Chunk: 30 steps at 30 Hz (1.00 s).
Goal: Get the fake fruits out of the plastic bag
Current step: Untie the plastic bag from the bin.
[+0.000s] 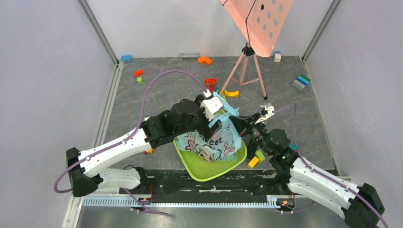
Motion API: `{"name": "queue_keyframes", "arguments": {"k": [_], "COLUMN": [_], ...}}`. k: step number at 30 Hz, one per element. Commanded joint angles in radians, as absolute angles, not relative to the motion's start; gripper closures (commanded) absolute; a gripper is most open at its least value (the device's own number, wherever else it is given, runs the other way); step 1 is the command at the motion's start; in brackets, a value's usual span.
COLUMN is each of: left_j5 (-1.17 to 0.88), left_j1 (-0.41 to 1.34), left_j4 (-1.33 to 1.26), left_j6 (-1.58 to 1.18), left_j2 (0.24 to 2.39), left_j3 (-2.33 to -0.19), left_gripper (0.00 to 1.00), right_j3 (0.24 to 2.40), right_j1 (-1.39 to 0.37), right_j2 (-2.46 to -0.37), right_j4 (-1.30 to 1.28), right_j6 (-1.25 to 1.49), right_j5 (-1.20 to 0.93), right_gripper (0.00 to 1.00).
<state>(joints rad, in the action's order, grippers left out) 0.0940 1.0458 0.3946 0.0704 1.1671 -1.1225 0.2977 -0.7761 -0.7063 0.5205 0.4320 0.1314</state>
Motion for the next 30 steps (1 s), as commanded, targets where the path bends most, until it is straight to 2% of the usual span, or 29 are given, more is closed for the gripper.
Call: {"name": "queue_keyframes", "arguments": {"k": [1,10,17,22,26,30], "left_j5": [0.027,0.093,0.185,0.185,0.19,0.203], "left_j1": [1.058,1.067,1.066,1.066,1.065,1.066], "left_j4": [0.334,0.334,0.322,0.335,0.337,0.333], "left_j6": [0.16,0.195,0.225,0.226,0.221,0.206], "left_j2": [1.22,1.292,1.352,1.377,1.374,1.35], "left_j3": [-1.157,-1.146,-1.154,-1.157,-1.157,-1.163], "left_gripper": [0.12,0.16,0.39,0.45,0.58,0.67], "right_j3": [0.34,0.339,0.342,0.345,0.348,0.349], "right_j1": [-0.775,-0.775,-0.774,-0.775,-0.775,-0.775], "right_j2": [-0.706,-0.706,-0.696,-0.684,-0.674,-0.662], "right_j4": [0.524,0.525,0.518,0.509,0.5,0.491], "right_j6": [0.414,0.414,0.411,0.408,0.407,0.407], "right_j5": [0.111,0.1,0.095,0.097,0.103,0.118], "right_gripper": [1.0,1.0,1.0,1.0,1.0,0.99]}}
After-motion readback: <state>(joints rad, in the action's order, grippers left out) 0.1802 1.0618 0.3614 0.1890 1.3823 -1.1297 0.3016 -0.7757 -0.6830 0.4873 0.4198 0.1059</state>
